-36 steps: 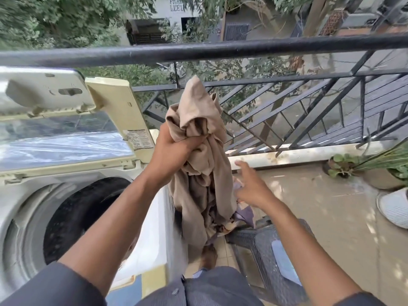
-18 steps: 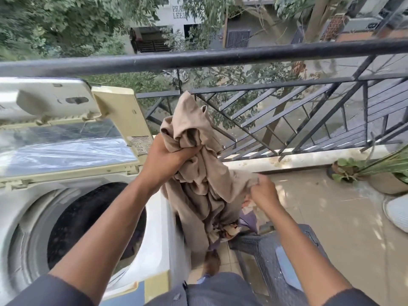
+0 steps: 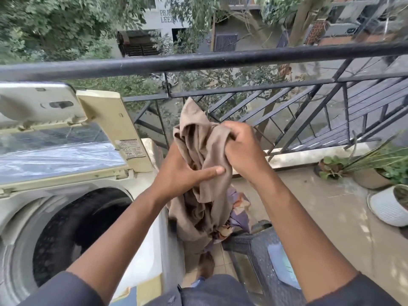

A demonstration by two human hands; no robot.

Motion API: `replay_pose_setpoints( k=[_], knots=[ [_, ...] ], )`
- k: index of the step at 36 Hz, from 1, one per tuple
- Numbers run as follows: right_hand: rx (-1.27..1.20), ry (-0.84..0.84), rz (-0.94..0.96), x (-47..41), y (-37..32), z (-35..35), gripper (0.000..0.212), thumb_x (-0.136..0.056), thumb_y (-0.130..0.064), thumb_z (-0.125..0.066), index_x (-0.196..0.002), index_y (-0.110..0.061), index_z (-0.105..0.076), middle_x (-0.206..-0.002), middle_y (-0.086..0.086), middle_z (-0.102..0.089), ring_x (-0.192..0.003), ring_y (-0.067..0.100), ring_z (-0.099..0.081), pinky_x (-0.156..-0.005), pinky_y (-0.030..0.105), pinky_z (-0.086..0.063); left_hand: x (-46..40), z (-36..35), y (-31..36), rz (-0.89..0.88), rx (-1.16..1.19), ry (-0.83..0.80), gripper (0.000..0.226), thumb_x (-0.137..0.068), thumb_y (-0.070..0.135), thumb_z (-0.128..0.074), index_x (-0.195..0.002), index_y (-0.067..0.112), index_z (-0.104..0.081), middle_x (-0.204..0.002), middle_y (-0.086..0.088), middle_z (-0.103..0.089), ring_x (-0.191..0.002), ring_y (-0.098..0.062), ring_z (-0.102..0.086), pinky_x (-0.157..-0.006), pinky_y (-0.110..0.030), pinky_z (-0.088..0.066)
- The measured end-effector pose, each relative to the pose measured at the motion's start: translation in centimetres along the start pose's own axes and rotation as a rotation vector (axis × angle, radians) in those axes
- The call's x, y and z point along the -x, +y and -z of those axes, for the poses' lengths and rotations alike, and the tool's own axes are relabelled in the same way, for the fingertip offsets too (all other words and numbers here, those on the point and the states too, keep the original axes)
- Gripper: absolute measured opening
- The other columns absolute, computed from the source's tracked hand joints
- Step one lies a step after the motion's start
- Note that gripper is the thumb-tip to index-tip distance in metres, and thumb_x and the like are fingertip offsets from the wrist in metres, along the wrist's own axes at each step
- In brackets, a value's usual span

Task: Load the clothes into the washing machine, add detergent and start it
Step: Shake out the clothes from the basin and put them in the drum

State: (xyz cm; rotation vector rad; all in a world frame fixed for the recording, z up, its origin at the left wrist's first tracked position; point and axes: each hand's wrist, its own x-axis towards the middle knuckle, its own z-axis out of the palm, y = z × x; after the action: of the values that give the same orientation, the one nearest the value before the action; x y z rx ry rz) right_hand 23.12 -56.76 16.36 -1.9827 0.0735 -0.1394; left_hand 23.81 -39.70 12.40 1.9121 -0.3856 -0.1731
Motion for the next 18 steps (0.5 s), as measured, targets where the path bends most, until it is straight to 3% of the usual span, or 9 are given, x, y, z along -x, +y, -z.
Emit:
replay_pose_setpoints(
  k=[3,7,11,14,16,18],
  knots=[
    [0.118,-0.062,-0.003,-0.3,0.3,-0.9,0.02,-0.084,-0.023,-0.054,-0.08,-0.007,-0.065,-0.074,0.012,-0.068,-0.071,0.022,-0.064,-0.066,0.048,-0.053,-0.6,0.2,-0.9,0.025,-0.019,0.065,0.058,-0.077,0.043,-0.092,-0.127,0.024,-0.073,-0.118,0.01,-0.077,-0.114,-0.005,-0.072,-0.097,-0.046,-0.06],
    [0.015,-0.185,-0.03,0.3,1.8,-0.7,0.022,-0.08,-0.028,-0.066,-0.093,-0.011,-0.069,-0.092,0.016,-0.072,-0.09,0.03,-0.07,-0.081,0.058,-0.056,-0.6,1.0,-2.0,0.076,-0.034,0.078,0.04,-0.08,0.037,-0.083,-0.117,0.024,-0.076,-0.107,0.013,-0.079,-0.107,-0.006,-0.074,-0.09,-0.047,-0.063],
    [-0.203,-0.109,-0.116,2.7,4.0,-0.8,0.037,-0.073,-0.018,-0.07,-0.108,-0.028,-0.067,-0.104,-0.006,-0.074,-0.101,0.015,-0.071,-0.089,0.038,-0.058,-0.4,1.5,-2.9,0.067,-0.039,0.094,0.029,-0.084,0.016,-0.079,-0.113,0.021,-0.077,-0.106,0.011,-0.08,-0.106,-0.009,-0.075,-0.088,-0.048,-0.062],
    [0.003,-0.098,-0.293,4.2,8.9,-2.0,0.039,-0.078,-0.016,-0.072,-0.11,-0.035,-0.058,-0.104,-0.009,-0.069,-0.095,0.013,-0.068,-0.088,0.046,-0.059,-0.2,1.6,-2.6,0.057,0.038,0.144,0.033,-0.088,0.004,-0.077,-0.107,0.031,-0.078,-0.106,0.01,-0.08,-0.106,-0.011,-0.075,-0.091,-0.05,-0.062],
    [0.247,-0.287,-0.415,5.0,12.1,-3.0,0.047,-0.082,-0.031,-0.074,-0.122,-0.039,-0.051,-0.114,-0.012,-0.066,-0.105,0.014,-0.065,-0.094,0.047,-0.055,-0.3,1.6,-1.9,0.031,0.113,0.159,0.03,-0.088,0.007,-0.077,-0.112,0.025,-0.078,-0.109,0.006,-0.081,-0.109,-0.014,-0.075,-0.093,-0.051,-0.062],
    [0.361,-0.487,-0.515,5.8,14.4,-4.3,0.065,-0.082,-0.04,-0.076,-0.139,-0.037,-0.045,-0.13,-0.011,-0.061,-0.117,0.012,-0.057,-0.096,0.036,-0.049,-0.5,1.7,-1.1,0.005,0.166,0.165,0.028,-0.087,0.009,-0.076,-0.114,0.015,-0.078,-0.11,0.001,-0.081,-0.111,-0.019,-0.076,-0.094,-0.052,-0.062]
  ],
)
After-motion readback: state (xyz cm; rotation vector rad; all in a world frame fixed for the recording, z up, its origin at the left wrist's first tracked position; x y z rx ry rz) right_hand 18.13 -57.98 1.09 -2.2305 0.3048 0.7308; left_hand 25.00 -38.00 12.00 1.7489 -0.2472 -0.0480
